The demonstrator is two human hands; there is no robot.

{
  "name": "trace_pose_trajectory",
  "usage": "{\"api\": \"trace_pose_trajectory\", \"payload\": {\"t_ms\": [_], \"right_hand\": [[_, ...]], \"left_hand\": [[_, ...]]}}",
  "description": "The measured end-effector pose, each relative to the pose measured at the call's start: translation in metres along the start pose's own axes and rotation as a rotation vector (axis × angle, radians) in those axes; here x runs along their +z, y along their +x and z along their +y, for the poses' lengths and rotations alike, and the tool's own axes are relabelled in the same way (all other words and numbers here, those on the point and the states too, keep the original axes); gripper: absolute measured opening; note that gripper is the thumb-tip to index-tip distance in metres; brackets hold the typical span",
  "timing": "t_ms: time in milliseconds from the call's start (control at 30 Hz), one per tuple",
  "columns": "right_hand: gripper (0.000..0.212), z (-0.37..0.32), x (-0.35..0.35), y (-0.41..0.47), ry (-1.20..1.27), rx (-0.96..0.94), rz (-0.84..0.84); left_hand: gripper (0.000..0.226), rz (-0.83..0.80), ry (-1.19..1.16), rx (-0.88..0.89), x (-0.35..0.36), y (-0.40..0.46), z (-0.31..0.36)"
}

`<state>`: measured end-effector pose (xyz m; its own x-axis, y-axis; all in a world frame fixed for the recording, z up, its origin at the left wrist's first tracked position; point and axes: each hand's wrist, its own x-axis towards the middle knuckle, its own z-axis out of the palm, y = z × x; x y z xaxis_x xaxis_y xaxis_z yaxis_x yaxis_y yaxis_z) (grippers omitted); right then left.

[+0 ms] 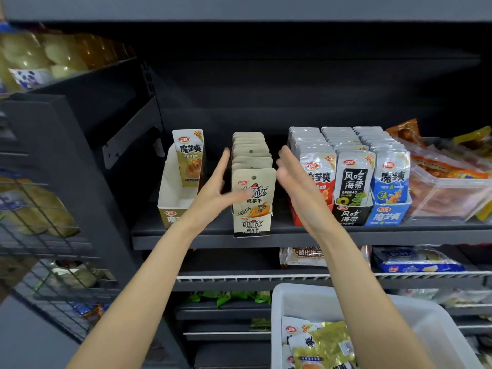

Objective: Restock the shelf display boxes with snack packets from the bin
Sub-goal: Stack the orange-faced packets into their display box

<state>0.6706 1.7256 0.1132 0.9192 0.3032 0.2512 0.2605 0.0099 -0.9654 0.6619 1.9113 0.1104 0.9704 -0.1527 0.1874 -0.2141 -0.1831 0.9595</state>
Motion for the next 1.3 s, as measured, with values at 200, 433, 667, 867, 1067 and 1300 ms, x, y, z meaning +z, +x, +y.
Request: {"api": "trace_pose_trajectory", "payload": {"t_ms": [200,433,667,867,1067,1300], "right_hand": [[0.071,0.008,0.009,0.014,-0.191,0.064,-0.115],[0.076,0.02,0.022,0.044,-0.407,0.106,0.078],[0.063,0.027,0.037,0.041,-0.307,-0.1,0.218],[0.048,0.025,0.035,0.058,-0.253,-0.039,0.243],[0.048,0.019,0.031,0.07,-0.668,-0.032,0.257],[0.053,0.028,0.029,0.094,-0.853,0.145,0.11]], "left_hand": [[0.087,-0.08,0.209,0.056,0.011,0.008,0.002],[0.068,0.214,0.328,-0.008,0.018,0.02,-0.001],[0.062,0.272,0.224,0.143,0.019,0.022,-0.01],[0.051,0.275,0.052,0.041,0.026,0.045,-0.002],[0.052,0.338,0.694,0.017,0.017,0.055,-0.006],[0.053,0.212,0.789,-0.088,0.005,0.069,-0.007]]}}
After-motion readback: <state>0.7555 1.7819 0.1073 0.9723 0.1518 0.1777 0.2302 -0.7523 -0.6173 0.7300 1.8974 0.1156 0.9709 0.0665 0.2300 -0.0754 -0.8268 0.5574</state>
